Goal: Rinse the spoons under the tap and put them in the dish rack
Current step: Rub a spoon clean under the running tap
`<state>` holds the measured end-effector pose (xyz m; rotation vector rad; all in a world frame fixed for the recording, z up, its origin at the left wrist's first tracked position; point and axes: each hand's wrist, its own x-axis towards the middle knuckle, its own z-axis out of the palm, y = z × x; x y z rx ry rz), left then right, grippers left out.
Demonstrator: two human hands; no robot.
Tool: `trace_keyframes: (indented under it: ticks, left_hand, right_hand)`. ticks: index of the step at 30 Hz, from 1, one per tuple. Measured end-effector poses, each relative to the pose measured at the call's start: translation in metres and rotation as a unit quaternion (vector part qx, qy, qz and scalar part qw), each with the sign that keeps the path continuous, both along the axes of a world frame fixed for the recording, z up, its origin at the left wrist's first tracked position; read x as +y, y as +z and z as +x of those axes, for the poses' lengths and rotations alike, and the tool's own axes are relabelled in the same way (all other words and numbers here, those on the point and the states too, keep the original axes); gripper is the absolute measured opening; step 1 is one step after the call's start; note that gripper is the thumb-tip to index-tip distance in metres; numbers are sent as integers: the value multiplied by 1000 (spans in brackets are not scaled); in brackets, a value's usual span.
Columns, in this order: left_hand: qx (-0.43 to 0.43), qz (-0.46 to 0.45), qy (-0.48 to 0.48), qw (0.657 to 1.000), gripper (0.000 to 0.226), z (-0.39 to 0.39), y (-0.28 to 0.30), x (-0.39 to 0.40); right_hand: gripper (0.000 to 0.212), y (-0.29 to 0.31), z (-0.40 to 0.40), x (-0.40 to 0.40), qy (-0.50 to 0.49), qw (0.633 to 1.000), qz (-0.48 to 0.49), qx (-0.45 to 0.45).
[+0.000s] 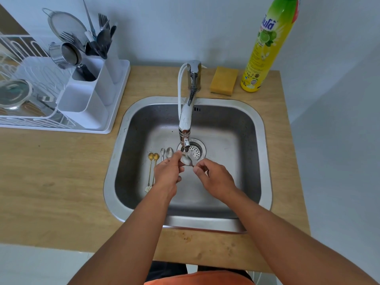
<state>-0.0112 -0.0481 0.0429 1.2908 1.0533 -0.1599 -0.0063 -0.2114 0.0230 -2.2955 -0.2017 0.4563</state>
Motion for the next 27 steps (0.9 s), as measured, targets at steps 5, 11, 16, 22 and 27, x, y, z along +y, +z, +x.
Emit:
trace_keyframes:
  ticks: [5,11,16,22,27]
  left_hand:
    - [-5,19,21,1000,33,-6,5,-6]
    - [-1,70,-77,995,23,-21,2,1]
    - [38,60,-220,973,19,-32,1,4]
    - [-6,98,-337,936,25,-39,2,15]
    - [5,134,-339,931,28,-36,3,37]
  right_hand:
    - [16,5,1,7,4,998,-56,-37]
    - [11,11,12,18,-107,985,97,89]
    - [13,18,21,28,-182,940,226,177]
    - [11,25,28,33,-223,911,230,261]
    - [12,25,29,37,-273,885,243,287]
